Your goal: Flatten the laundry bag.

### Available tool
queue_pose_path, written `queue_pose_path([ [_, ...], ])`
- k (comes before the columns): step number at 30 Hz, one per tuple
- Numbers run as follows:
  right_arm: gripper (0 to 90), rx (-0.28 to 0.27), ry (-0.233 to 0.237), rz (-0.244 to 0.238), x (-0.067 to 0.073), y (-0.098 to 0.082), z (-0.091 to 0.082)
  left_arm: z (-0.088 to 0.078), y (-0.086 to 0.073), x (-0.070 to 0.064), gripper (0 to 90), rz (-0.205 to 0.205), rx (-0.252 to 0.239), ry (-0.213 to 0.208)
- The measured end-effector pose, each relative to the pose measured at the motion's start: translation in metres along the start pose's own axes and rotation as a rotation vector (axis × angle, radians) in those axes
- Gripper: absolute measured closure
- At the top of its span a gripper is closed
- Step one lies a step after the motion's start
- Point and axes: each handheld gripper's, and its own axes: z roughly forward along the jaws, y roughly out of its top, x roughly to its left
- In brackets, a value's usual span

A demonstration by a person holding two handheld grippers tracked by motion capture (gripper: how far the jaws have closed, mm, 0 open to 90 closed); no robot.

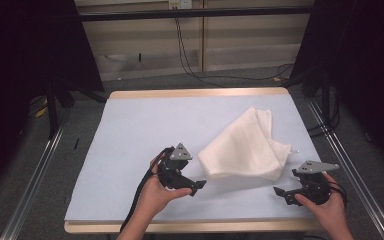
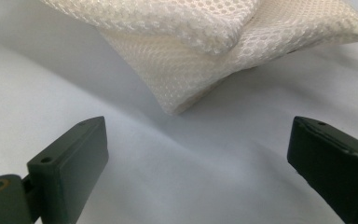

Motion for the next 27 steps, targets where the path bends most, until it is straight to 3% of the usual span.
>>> queue_pose_path([
  [5, 11.5, 0.001, -0.028, 0.020, 0.001, 0.003, 0.002, 0.006, 0.007, -0.004, 1.2, 0.004, 0.012, 0.000],
  [9, 13.4, -0.001, -0.024, 0.026, 0.003, 0.004, 0.003, 0.009, 0.010, -0.006, 1.7, 0.012, 0.011, 0.006],
  [12, 15.4, -0.005, -0.022, 0.027, 0.004, 0.005, 0.004, 0.009, 0.012, -0.006, 5.3, -0.005, -0.017, 0.001],
  [13, 19.7, 0.000, -0.025, 0.027, 0.005, 0.007, 0.004, 0.008, 0.014, -0.005, 13.4, -0.015, -0.013, -0.006],
  [19, 32.8, 0.008, -0.008, 0.007, 0.010, 0.011, 0.007, 0.009, 0.017, -0.003, 16.4, -0.030, -0.011, 0.013],
  [22, 43.8, 0.009, -0.001, 0.000, 0.011, 0.012, 0.009, 0.010, 0.017, 0.000, 26.4, -0.023, -0.004, 0.009],
  [23, 47.9, 0.006, -0.009, -0.019, 0.011, 0.013, 0.009, 0.010, 0.017, 0.001, 30.2, -0.027, 0.000, 0.010],
  [24, 47.9, 0.006, -0.009, -0.019, 0.011, 0.013, 0.009, 0.010, 0.016, 0.002, 30.2, -0.031, 0.003, 0.003],
  [25, 52.2, 0.010, -0.003, -0.002, 0.013, 0.014, 0.008, 0.010, 0.016, 0.004, 35.6, -0.037, 0.026, 0.011],
  [27, 57.7, 0.002, 0.009, -0.013, 0.012, 0.014, 0.008, 0.010, 0.015, 0.007, 41.6, -0.047, 0.028, 0.006],
])
